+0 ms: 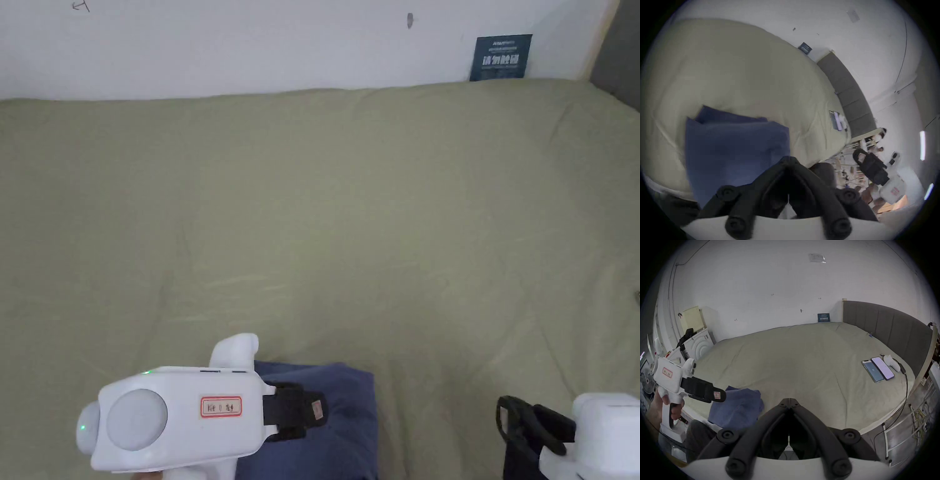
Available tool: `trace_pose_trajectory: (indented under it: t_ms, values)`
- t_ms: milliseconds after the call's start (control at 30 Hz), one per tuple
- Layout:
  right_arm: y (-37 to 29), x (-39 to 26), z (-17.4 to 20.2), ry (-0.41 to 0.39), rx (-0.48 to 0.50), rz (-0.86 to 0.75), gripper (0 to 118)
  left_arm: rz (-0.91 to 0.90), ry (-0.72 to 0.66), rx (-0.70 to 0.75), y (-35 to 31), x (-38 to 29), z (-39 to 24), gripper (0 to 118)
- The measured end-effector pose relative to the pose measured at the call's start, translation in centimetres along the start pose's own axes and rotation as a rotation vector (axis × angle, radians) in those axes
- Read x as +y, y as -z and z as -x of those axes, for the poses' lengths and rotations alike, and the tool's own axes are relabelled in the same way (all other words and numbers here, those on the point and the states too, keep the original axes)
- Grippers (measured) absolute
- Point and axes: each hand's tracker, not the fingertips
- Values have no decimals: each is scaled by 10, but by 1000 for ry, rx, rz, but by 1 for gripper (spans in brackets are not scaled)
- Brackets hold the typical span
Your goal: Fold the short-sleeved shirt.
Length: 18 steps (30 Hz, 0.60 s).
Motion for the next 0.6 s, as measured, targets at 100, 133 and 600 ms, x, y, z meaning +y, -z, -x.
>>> trace_pose_trajectory:
  t_ms: [100, 133, 600]
  values:
    - [-1, -2, 3, -5, 14, 12, 0, 67, -53, -140, 30, -11, 11, 0]
    - [-1, -3, 3, -6, 13, 16, 0, 122, -63, -187, 43, -15, 16, 0]
    - [35, -6, 18, -26, 117, 136, 0, 39, 0, -118, 26, -22, 24, 0]
